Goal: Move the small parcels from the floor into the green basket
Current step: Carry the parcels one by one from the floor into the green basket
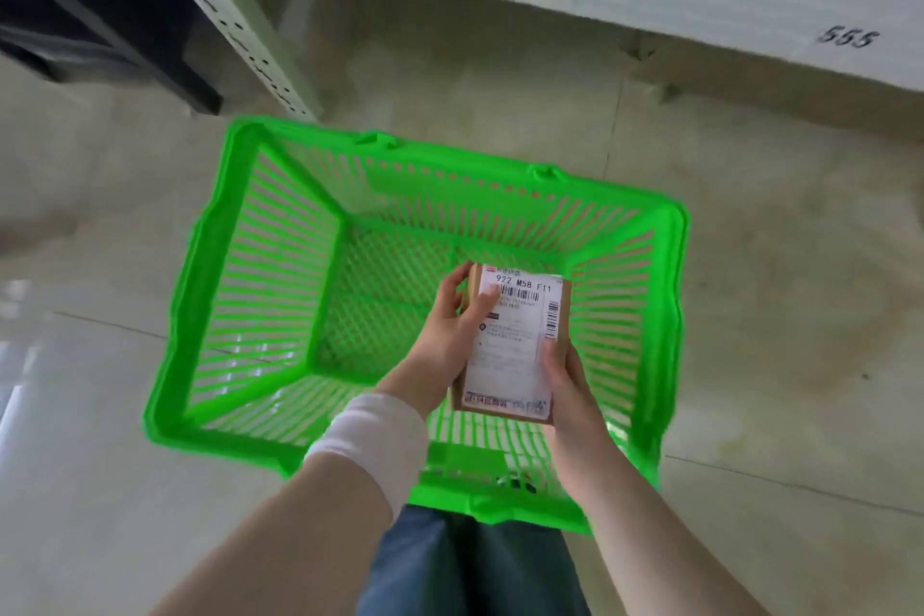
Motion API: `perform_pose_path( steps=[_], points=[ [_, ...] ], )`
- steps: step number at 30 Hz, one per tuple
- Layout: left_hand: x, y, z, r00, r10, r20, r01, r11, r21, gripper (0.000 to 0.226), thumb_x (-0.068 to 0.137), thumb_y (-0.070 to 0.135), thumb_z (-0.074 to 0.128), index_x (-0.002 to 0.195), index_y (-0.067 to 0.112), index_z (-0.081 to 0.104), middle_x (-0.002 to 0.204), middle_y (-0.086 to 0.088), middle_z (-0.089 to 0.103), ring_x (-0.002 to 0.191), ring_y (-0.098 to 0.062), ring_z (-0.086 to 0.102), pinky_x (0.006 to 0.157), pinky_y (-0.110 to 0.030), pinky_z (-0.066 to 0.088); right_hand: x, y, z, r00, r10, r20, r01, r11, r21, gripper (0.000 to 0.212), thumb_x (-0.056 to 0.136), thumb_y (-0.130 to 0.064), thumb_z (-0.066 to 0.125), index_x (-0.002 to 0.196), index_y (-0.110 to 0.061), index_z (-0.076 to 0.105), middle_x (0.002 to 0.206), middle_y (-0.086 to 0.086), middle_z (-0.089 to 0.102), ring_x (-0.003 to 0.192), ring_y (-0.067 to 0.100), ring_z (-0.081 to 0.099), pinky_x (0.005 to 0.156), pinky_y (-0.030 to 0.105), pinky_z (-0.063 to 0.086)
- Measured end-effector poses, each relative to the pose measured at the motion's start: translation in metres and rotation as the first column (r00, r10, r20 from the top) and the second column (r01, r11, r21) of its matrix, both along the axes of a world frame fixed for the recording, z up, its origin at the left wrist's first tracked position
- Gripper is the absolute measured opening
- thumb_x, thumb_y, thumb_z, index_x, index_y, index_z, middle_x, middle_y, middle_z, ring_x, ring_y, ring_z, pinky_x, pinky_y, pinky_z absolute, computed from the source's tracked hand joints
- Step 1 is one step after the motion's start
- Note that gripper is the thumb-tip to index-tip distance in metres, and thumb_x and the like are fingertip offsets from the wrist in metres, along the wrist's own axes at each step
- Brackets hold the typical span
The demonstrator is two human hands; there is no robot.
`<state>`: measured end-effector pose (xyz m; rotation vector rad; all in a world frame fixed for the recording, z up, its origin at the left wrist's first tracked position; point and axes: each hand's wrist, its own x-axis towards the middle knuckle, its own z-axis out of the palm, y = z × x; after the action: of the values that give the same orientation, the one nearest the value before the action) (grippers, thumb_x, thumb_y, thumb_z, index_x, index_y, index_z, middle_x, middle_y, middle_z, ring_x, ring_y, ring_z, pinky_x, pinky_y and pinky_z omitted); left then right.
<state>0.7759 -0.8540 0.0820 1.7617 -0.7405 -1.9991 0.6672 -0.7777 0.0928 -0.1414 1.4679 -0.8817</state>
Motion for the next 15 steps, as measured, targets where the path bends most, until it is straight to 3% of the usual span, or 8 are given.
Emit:
perform_pose_path(
  steps=[3, 7, 11, 13, 15],
  points=[
    [-0.01, -0.01, -0.067, 0.999, -0.043, 0.03, 0.044, 0.999, -0.031, 0.05, 0.092, 0.035, 0.049, 0.139, 0.028, 0.031, 0.136, -0.007, 0.051, 0.095, -0.015, 0.062, 0.074, -0.028, 0.057, -0.004, -0.01, -0.071, 0.999, -0.022, -0.026, 0.022, 1.0, 0.01, 0.062, 0.087, -0.043, 0.045, 0.145, -0.031, 0.03, 0.138, 0.0, 0.054, 0.118, 0.023, 0.059, 0.086, 0.034, 0.053],
    [-0.013, -0.018, -0.116, 0.991, -0.073, 0.114, 0.078, 0.996, -0.04, 0.049, 0.094, 0.036, 0.046, 0.139, 0.028, 0.03, 0.136, -0.008, 0.051, 0.109, -0.023, 0.06, 0.088, -0.039, 0.054, -0.002, -0.019, -0.128, 0.992, 0.012, -0.128, -0.001, 0.996, 0.089, 0.056, 0.097, -0.037, 0.037, 0.149, -0.031, 0.019, 0.148, 0.003, 0.043, 0.127, 0.028, 0.051, 0.102, 0.045, 0.044],
    [-0.014, -0.022, -0.13, 0.976, -0.104, 0.193, 0.111, 0.994, -0.026, 0.048, 0.095, 0.031, 0.044, 0.141, 0.025, 0.028, 0.134, -0.008, 0.052, 0.101, -0.02, 0.059, 0.072, -0.026, 0.051, 0.0, -0.022, -0.141, 0.979, 0.088, -0.184, -0.062, 0.988, 0.14, 0.055, 0.098, -0.035, 0.038, 0.15, -0.026, 0.021, 0.15, 0.003, 0.039, 0.129, 0.025, 0.047, 0.093, 0.032, 0.043],
    [-0.014, -0.023, -0.128, 0.972, -0.122, 0.202, 0.131, 0.991, -0.029, 0.05, 0.095, 0.03, 0.045, 0.141, 0.024, 0.028, 0.135, -0.008, 0.05, 0.102, -0.019, 0.058, 0.071, -0.023, 0.05, -0.001, -0.023, -0.14, 0.973, 0.086, -0.215, -0.05, 0.985, 0.167, 0.057, 0.097, -0.034, 0.04, 0.15, -0.026, 0.02, 0.148, 0.003, 0.042, 0.128, 0.025, 0.049, 0.091, 0.032, 0.044],
    [-0.012, -0.025, -0.122, 0.959, -0.153, 0.237, 0.168, 0.985, -0.046, 0.052, 0.093, 0.032, 0.048, 0.141, 0.023, 0.029, 0.141, -0.006, 0.044, 0.106, -0.015, 0.053, 0.076, -0.021, 0.046, -0.003, -0.021, -0.138, 0.967, 0.044, -0.252, 0.014, 0.974, 0.225, 0.06, 0.096, -0.037, 0.042, 0.15, -0.027, 0.018, 0.147, 0.003, 0.043, 0.128, 0.027, 0.049, 0.099, 0.037, 0.045]
  ],
)
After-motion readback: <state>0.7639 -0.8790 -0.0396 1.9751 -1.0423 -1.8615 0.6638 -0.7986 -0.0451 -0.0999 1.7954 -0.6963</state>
